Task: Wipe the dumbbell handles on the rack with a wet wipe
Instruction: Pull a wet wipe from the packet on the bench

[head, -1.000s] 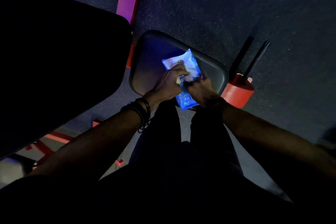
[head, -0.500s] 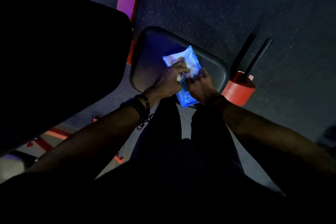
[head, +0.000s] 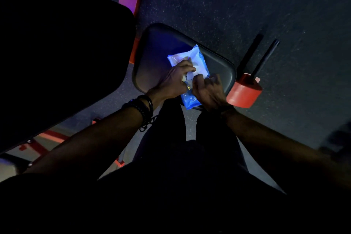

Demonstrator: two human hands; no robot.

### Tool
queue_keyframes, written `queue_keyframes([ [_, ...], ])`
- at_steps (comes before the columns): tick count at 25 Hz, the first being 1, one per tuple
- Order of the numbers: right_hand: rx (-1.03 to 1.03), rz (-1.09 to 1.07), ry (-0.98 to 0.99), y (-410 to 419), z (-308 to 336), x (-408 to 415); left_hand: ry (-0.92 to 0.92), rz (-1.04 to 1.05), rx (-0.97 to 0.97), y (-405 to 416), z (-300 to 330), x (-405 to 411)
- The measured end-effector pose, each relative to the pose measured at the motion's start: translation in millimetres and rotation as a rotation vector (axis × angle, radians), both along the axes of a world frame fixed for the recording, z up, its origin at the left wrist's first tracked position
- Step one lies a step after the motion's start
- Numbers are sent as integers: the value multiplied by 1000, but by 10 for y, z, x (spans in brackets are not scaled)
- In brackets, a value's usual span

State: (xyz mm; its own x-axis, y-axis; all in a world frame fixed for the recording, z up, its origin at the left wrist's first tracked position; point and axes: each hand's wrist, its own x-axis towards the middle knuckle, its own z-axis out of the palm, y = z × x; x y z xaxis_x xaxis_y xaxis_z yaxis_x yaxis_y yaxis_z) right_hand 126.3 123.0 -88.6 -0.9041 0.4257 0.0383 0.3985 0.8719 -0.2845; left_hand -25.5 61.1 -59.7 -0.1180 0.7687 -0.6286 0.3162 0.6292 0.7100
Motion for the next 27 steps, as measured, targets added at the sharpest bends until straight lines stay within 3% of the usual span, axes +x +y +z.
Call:
queue_keyframes([
  [3, -370, -157, -22, -70, 100, 158, -10, 24, -1, 21, 28, -4],
  [5, -629, -461, -7, -113, 204, 249, -6, 10, -7, 2, 5, 17],
  [7, -759, -768, 51, -99, 282, 291, -7, 21, 0, -12, -37, 38],
  [9, -775, -839, 70, -48, 368, 329, -9, 45, -19, -20, -33, 54],
  [14, -719, -684, -66, 111, 683, 414, 37, 57, -1, -78, 265, 69],
  [18, -886, -890, -59, 441, 1333, 271, 67, -12, 14, -39, 651, 10],
  [20, -1052, -928, 80, 563, 1786, 262, 49, -26, 3, 23, 861, -41],
  [23, -1425, -1070, 594, 659, 2624, 597, 26, -52, 76, 213, 1289, -56],
  [24, -1461, -1118, 721, 664, 2794, 800, 29, -76, 116, 303, 1420, -40],
  [25, -1315, -1216, 678, 650, 2888, 1009, 31, -111, 150, 394, 1552, -7],
  [27, -730, -1354, 134, 524, 2882, 1472, 56, -207, 187, 537, 1714, 112],
])
